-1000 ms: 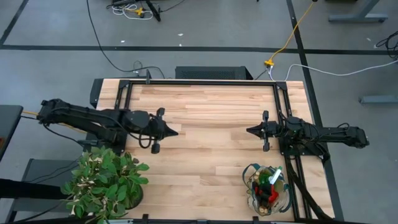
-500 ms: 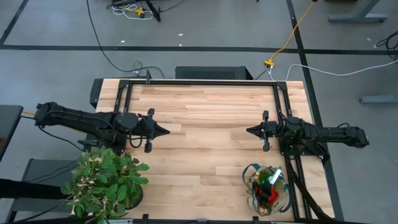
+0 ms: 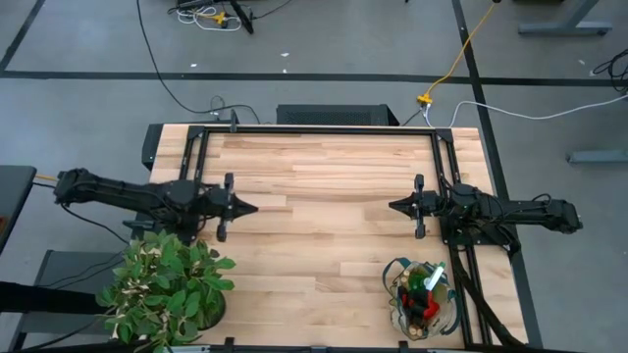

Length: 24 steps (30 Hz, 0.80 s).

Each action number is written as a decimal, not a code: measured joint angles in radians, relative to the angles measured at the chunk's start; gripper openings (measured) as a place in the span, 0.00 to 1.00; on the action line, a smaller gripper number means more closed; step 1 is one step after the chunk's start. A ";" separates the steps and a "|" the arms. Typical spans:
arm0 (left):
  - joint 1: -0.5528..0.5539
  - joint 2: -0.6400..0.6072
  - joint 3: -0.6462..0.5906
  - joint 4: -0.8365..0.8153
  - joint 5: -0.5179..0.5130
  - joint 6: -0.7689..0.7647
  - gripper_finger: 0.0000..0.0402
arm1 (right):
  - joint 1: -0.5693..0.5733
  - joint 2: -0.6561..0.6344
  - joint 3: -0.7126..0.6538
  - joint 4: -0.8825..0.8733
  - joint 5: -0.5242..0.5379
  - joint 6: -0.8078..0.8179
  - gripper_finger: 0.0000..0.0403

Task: Pick & Place Garden tools in Gardening bag
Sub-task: Return to Home Position

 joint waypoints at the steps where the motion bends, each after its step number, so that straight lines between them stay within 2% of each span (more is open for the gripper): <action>1: 0.000 -0.012 -0.018 0.021 0.002 0.000 0.01 | 0.000 0.000 0.000 0.000 0.000 0.000 0.06; 11: 0.000 -0.157 -0.155 0.072 0.006 0.001 0.01 | 0.000 0.000 0.000 0.000 0.000 0.000 0.06; 24: 0.014 -0.340 -0.226 0.072 -0.005 0.002 0.01 | 0.000 0.000 0.000 0.000 0.000 0.000 0.06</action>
